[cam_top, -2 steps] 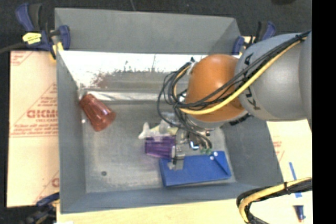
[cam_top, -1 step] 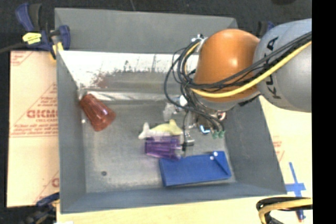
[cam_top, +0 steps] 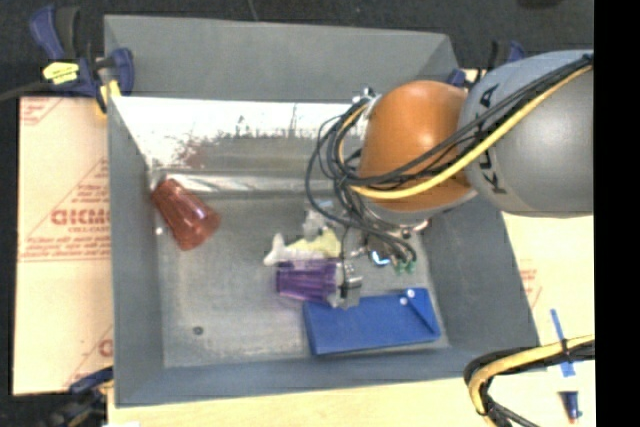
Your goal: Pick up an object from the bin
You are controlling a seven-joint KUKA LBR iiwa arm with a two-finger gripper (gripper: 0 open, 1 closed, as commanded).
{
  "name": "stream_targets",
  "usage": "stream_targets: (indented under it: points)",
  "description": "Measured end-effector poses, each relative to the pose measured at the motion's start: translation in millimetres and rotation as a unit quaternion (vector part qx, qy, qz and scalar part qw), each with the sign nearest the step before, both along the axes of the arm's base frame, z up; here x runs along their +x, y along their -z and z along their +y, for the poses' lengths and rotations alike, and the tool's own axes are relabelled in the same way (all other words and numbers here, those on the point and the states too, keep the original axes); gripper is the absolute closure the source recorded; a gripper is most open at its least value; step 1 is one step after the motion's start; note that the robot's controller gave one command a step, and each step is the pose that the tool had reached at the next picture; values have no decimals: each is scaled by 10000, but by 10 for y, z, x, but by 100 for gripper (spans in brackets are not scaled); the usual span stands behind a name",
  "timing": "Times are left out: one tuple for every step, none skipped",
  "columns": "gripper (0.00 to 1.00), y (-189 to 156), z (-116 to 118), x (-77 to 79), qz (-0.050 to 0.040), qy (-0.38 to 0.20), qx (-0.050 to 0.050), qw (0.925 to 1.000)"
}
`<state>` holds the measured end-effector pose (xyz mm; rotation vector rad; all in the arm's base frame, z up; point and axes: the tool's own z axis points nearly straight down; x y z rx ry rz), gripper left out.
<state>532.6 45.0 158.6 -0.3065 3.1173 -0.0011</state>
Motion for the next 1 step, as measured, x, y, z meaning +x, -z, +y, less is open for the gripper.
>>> stream_targets:
  points:
    - [0, 14, 173, -159, 0, -79, 4, 10000]
